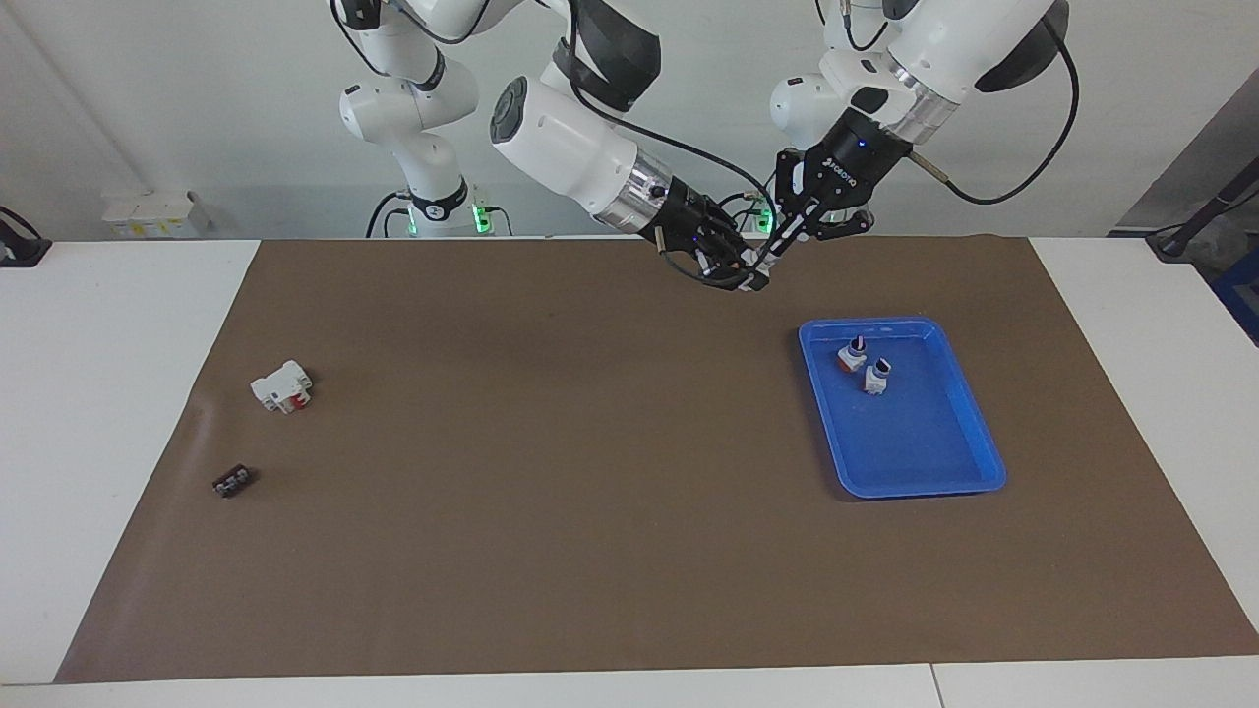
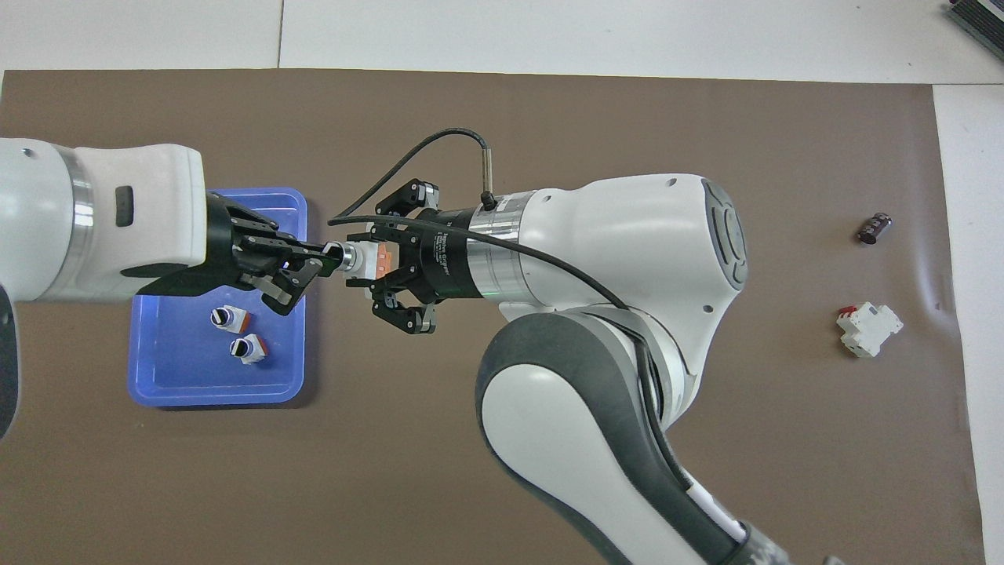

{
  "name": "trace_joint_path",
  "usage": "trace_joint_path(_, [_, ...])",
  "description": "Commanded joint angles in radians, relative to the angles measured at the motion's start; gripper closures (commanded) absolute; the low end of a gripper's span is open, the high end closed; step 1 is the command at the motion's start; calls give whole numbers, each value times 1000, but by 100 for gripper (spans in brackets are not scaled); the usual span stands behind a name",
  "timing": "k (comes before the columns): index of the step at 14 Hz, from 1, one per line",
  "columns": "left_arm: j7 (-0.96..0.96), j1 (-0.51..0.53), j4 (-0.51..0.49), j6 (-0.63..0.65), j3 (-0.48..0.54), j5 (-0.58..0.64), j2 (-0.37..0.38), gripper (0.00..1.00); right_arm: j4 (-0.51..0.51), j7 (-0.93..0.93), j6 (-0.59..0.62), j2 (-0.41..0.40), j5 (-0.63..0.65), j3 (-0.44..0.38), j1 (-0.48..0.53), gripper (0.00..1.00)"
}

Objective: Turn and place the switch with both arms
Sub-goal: 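Open the right gripper and withdraw it while the left gripper holds the switch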

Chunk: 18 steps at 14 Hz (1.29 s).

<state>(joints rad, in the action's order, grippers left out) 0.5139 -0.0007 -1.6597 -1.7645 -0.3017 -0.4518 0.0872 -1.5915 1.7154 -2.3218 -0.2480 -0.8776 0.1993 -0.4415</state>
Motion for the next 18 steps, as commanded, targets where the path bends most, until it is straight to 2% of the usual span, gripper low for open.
trace_joint_path(1, [34,31,-48,-27,12,77,12,100,-5,21,24,56,-4,-3,13,3])
trace_joint_path(6, [37,34,-52,-50,15,82,11,100,-22,12,45,87,34,-4,18,2])
trace_joint_path(10, [152,59,-141,-124,18,87,43,100,-103,-78,162,196,272,-11,78,1])
trace_joint_path(13, [242,87,-218,-173,16,235,72,100,-105,-387,303,207,460,-11,183,1])
trace_joint_path(16, [336,154,-303,-231,18,251,77,100,-107,-751,422,211,687,-11,277,1])
trace_joint_path(18, [409,192,-371,-309,16,292,71,100,-105,-973,479,213,781,-11,338,1])
